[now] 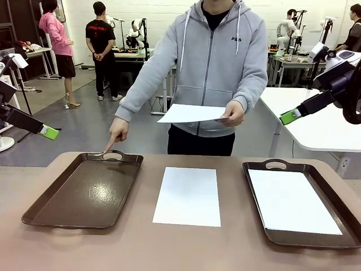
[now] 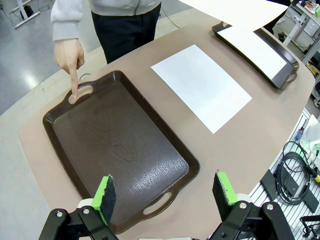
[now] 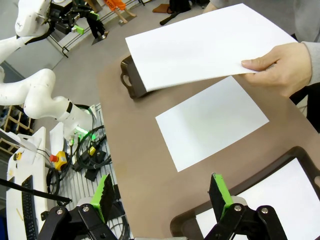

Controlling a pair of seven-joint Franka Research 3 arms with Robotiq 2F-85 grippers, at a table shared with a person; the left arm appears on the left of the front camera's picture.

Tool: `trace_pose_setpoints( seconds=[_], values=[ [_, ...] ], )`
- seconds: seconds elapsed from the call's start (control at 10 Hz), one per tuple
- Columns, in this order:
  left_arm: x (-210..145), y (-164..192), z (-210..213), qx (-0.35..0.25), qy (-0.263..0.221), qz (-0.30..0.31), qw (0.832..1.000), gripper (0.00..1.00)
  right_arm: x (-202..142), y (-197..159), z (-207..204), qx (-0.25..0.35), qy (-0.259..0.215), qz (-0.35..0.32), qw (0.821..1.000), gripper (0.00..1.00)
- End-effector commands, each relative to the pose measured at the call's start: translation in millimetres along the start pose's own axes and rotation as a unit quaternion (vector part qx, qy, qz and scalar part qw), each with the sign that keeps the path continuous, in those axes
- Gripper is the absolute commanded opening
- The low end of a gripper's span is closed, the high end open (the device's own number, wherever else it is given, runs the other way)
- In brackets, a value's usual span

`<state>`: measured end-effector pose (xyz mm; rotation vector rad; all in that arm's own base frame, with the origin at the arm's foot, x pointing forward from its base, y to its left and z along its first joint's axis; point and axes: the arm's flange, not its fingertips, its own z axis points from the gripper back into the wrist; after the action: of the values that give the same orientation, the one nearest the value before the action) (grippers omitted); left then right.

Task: Sort the A4 documents.
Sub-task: Receive the A4 Paper.

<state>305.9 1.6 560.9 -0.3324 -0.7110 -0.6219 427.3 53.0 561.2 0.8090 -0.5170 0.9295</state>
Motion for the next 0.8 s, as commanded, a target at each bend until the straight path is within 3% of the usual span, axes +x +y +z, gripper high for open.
trace_pose_setpoints(
  seconds=[0.0,0.7],
  values=[
    [0.0,0.3,-0.9,0.002,0.001,0.000,1.000,1.00,0.5,-0.8,0.0,0.002,-0.003,0.004,1.000,0.99],
    [0.0,0.3,-0.9,0.002,0.001,0.000,1.000,1.00,0.5,-0.8,0.0,0.002,-0.003,0.004,1.000,0.99]
  ],
)
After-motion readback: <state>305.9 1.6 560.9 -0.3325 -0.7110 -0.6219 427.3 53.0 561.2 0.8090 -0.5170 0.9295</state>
